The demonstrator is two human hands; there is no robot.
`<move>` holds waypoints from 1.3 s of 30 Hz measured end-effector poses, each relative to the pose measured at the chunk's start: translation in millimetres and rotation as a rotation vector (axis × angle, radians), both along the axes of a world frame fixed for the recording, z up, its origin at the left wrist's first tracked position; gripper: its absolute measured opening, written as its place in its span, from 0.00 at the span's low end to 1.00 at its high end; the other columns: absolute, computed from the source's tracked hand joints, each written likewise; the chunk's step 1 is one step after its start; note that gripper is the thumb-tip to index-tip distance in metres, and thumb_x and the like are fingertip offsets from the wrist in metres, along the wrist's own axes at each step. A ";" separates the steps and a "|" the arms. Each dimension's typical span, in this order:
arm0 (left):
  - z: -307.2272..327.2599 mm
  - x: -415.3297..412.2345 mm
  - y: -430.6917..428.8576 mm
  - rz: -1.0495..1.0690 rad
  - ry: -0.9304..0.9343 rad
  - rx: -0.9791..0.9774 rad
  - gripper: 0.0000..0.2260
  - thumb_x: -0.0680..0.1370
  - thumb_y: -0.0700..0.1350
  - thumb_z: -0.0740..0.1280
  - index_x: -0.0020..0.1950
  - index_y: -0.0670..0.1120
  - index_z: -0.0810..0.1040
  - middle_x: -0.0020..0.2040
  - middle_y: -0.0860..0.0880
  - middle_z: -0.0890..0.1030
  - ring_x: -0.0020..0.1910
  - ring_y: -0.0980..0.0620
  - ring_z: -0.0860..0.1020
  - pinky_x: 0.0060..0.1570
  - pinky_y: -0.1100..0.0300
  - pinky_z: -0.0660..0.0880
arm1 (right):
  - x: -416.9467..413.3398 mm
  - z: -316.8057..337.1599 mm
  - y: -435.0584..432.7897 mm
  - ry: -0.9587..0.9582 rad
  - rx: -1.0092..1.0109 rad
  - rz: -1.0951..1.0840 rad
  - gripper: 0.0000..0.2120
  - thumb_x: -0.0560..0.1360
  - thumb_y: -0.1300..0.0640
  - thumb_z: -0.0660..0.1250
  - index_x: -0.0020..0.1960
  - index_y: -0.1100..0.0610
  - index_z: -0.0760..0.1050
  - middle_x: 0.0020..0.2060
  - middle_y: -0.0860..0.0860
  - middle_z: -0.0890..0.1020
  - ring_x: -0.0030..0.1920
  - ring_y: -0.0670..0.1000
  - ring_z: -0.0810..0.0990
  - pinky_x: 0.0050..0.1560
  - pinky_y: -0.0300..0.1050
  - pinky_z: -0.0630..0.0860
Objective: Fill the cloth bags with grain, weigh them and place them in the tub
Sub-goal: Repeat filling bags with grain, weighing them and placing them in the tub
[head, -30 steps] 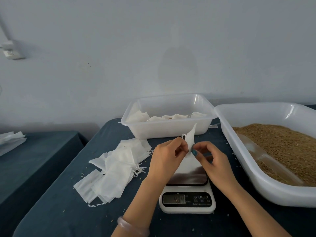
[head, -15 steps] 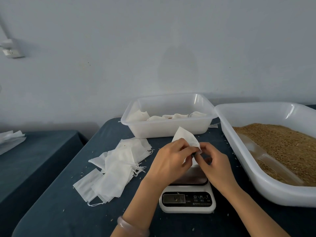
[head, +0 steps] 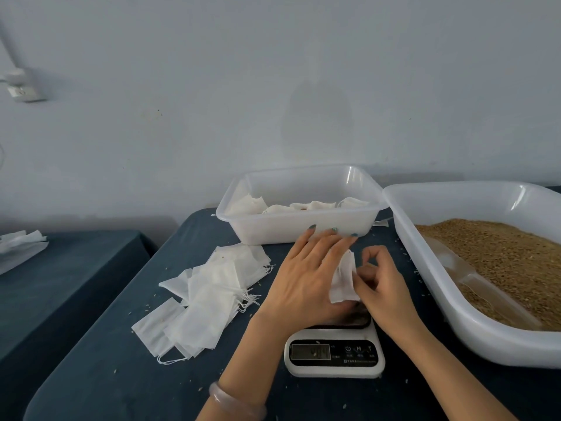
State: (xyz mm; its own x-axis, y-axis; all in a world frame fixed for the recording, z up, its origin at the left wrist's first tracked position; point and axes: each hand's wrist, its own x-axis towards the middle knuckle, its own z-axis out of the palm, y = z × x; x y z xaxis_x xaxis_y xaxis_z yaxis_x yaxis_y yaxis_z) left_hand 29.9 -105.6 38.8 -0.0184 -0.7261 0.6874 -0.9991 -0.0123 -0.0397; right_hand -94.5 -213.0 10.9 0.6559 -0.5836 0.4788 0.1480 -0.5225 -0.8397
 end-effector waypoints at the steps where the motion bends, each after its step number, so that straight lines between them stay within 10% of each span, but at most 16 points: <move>1: 0.2 -0.1 0.4 0.011 0.007 0.004 0.34 0.70 0.59 0.70 0.73 0.45 0.70 0.64 0.49 0.76 0.68 0.49 0.72 0.75 0.49 0.60 | -0.5 0.7 0.3 -0.006 -0.006 0.006 0.14 0.76 0.64 0.68 0.46 0.51 0.65 0.24 0.47 0.75 0.24 0.43 0.71 0.28 0.32 0.66; 8: 3.0 -4.5 5.2 0.122 0.021 0.085 0.31 0.68 0.57 0.65 0.68 0.44 0.71 0.59 0.49 0.75 0.55 0.50 0.75 0.58 0.59 0.68 | -1.6 5.5 4.1 -0.025 -0.089 -0.007 0.09 0.75 0.62 0.70 0.52 0.50 0.77 0.43 0.40 0.82 0.46 0.45 0.81 0.43 0.33 0.76; 14: 2.6 -5.6 5.2 0.140 -0.012 0.078 0.30 0.69 0.57 0.67 0.67 0.44 0.72 0.58 0.49 0.76 0.54 0.50 0.75 0.54 0.59 0.69 | -2.7 4.2 2.5 -0.012 -0.104 -0.045 0.06 0.74 0.50 0.69 0.48 0.50 0.81 0.43 0.43 0.76 0.42 0.49 0.77 0.38 0.36 0.74; 28: -2.4 -2.9 2.3 0.159 0.033 0.077 0.24 0.73 0.60 0.64 0.61 0.46 0.75 0.53 0.51 0.76 0.49 0.51 0.75 0.49 0.56 0.71 | -2.1 4.2 5.8 0.047 -0.059 -0.014 0.08 0.75 0.58 0.71 0.52 0.50 0.78 0.50 0.46 0.78 0.53 0.45 0.78 0.51 0.37 0.75; 39: -3.7 4.9 3.4 0.102 0.164 0.081 0.20 0.71 0.50 0.72 0.61 0.45 0.77 0.54 0.49 0.77 0.51 0.50 0.77 0.51 0.58 0.73 | -1.1 0.1 3.4 0.139 -0.432 -0.231 0.15 0.77 0.44 0.61 0.45 0.55 0.78 0.65 0.52 0.76 0.67 0.56 0.71 0.68 0.62 0.67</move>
State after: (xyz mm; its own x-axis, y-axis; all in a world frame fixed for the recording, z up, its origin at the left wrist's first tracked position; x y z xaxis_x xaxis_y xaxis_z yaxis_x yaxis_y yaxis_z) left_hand 34.8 -102.2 35.0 0.1651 -0.7715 0.6145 -0.9861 -0.1166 0.1186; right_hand -95.6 -209.5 11.0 0.6078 -0.4887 0.6259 -0.1098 -0.8323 -0.5433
